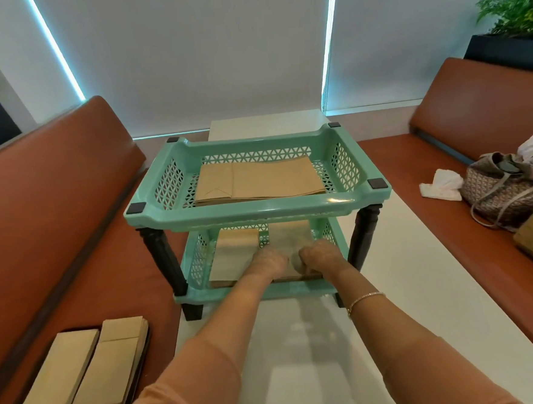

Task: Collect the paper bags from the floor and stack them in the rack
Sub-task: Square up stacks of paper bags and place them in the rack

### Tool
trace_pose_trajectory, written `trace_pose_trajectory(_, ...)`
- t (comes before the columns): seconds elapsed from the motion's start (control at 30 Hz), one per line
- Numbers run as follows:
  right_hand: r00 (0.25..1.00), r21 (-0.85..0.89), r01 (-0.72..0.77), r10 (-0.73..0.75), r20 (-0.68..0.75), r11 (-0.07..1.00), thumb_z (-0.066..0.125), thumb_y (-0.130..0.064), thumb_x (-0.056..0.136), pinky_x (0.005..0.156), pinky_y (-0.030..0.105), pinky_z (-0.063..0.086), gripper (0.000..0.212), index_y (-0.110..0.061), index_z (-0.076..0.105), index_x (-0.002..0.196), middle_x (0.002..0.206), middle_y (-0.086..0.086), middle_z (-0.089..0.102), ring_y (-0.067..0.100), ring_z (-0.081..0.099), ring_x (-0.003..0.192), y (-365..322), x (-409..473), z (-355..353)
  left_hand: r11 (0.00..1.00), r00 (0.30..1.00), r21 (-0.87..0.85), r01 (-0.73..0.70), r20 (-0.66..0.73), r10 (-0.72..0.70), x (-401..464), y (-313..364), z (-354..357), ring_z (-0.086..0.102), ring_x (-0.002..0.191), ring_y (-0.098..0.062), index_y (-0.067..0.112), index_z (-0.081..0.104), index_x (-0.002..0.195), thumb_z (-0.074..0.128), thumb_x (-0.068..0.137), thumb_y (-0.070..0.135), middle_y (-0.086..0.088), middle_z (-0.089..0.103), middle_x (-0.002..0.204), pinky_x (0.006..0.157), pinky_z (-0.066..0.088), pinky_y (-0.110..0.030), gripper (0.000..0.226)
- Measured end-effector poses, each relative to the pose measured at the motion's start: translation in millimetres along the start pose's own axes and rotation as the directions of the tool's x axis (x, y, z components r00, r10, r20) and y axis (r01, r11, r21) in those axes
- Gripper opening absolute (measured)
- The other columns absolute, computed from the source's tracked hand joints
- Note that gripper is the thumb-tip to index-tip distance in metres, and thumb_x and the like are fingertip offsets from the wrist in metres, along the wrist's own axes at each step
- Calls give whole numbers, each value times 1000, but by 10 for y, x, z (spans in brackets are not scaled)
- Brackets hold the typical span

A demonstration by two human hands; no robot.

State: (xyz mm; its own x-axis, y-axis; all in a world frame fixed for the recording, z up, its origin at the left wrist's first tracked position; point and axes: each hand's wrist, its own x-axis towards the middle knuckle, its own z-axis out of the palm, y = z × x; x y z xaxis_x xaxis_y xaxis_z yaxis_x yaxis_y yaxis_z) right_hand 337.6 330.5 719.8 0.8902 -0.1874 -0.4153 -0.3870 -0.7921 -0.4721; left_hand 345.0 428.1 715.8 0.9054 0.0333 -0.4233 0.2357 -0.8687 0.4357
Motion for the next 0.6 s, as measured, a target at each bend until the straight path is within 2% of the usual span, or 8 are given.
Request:
trace_pose_trajectory(0.07, 1000, -52, 21, -21, 9, 998, 38, -11, 98, 102, 34, 39, 34, 0, 53, 126, 133, 19, 51, 32, 48, 124, -4, -51, 12, 1000, 1000, 13, -1, 15, 0, 17, 1, 21, 47, 126, -28, 1, 48, 132, 34, 102, 17, -16, 49, 137, 100, 39, -30, 38)
trace_pose_trajectory(0.17, 999, -99, 36, -36, 0, 994, 35, -10, 99, 100, 31, 39, 35, 1, 52, 128, 134, 19, 50, 31, 48, 124, 48, -44, 45, 969, 993, 221, -108, -11, 114, 31, -21, 66, 52, 122, -27, -4, 50, 126, 40, 100, 19, -17, 53, 133, 97, 41, -28, 36)
trace_pose_trajectory(0.23, 999, -110, 35, -35, 1, 993, 37, -11, 99, 98, 29, 41, 34, 1, 55, 125, 131, 16, 52, 29, 50, 121, 71, -19, 86, 982, 995, 178, -68, -56, 79, 10, -3, 76, 53, 119, -26, -4, 51, 124, 42, 100, 18, -17, 54, 131, 95, 42, -27, 34)
trace_pose_trajectory(0.27, 1000, -40, 19, -19, 4, 999, 38, -13, 98, 96, 29, 41, 34, 2, 55, 123, 130, 15, 53, 28, 51, 120, 67, 6, 96, 984, 996, 167, -68, -54, 78, 24, -2, 88, 53, 119, -26, -4, 51, 124, 42, 100, 18, -17, 53, 131, 95, 42, -26, 34)
trace_pose_trajectory(0.4, 999, -86, 35, -35, -5, 996, 39, -15, 97, 92, 26, 42, 33, 1, 57, 118, 126, 13, 55, 25, 53, 117, 66, 55, 107, 983, 997, 172, -61, -33, 67, 28, -8, 83, 51, 123, -27, -5, 50, 127, 40, 100, 15, -17, 52, 133, 98, 40, -27, 35)
trace_pose_trajectory(0.47, 1000, -38, 22, -22, -1, 999, 38, -15, 97, 93, 26, 41, 33, 0, 57, 119, 127, 13, 55, 25, 52, 118, 58, 18, 105, 984, 997, 168, -57, -38, 64, 18, -4, 77, 51, 122, -26, -4, 51, 126, 40, 100, 15, -17, 53, 133, 97, 41, -27, 34)
trace_pose_trajectory(0.6, 1000, -67, 30, -30, 2, 997, 39, -12, 95, 94, 27, 41, 33, 3, 58, 117, 126, 15, 56, 27, 52, 118, 54, 21, 98, 989, 997, 146, -26, -64, 36, 59, 5, 116, 53, 120, -25, -3, 52, 124, 43, 99, 16, -15, 54, 131, 96, 42, -26, 33)
